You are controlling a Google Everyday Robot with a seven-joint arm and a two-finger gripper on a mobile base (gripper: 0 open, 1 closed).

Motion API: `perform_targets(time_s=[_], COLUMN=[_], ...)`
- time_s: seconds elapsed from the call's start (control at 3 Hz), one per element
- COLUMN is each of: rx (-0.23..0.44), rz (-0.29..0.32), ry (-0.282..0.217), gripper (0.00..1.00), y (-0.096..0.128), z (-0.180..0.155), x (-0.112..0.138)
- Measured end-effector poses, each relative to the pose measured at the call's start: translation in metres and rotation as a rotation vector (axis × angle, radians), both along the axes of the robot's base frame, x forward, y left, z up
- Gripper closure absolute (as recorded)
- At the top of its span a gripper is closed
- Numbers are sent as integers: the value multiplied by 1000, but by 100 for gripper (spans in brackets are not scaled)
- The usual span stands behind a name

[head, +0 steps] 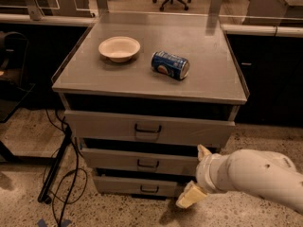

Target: Open middle drawer

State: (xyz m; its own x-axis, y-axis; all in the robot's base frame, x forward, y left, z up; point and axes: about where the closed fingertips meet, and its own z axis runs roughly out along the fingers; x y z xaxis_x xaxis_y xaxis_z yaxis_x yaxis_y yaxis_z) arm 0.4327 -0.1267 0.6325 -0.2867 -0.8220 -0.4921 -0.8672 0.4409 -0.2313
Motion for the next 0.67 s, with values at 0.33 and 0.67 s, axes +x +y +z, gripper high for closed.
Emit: perform_targets(time_s=[0.33, 0.67], rx=[19, 16], rz=[17, 19], ry=[-14, -16], gripper=[0, 0], y=[14, 15], z=[-67, -69], x=[28, 29])
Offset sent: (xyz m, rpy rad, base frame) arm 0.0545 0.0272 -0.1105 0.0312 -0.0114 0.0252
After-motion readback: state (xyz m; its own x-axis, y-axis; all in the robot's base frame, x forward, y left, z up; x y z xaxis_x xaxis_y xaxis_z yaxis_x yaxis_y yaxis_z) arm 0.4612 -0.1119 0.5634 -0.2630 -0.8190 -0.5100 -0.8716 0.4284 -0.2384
